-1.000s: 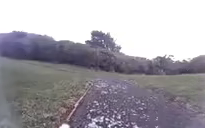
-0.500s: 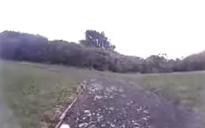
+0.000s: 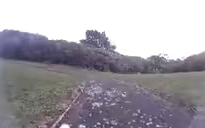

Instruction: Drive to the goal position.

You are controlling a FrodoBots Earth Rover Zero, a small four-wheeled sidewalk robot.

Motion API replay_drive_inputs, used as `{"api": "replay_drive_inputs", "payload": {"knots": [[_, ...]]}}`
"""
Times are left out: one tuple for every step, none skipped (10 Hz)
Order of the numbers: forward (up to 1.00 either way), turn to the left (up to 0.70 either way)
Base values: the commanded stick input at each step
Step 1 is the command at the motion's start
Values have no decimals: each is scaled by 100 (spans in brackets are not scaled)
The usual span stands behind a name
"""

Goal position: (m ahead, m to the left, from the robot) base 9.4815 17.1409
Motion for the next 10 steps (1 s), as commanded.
{"api": "replay_drive_inputs", "payload": {"knots": [[70,0],[70,0],[70,0],[70,0],[70,0],[70,-2],[70,-18],[70,-34],[70,-35],[70,-35]]}}
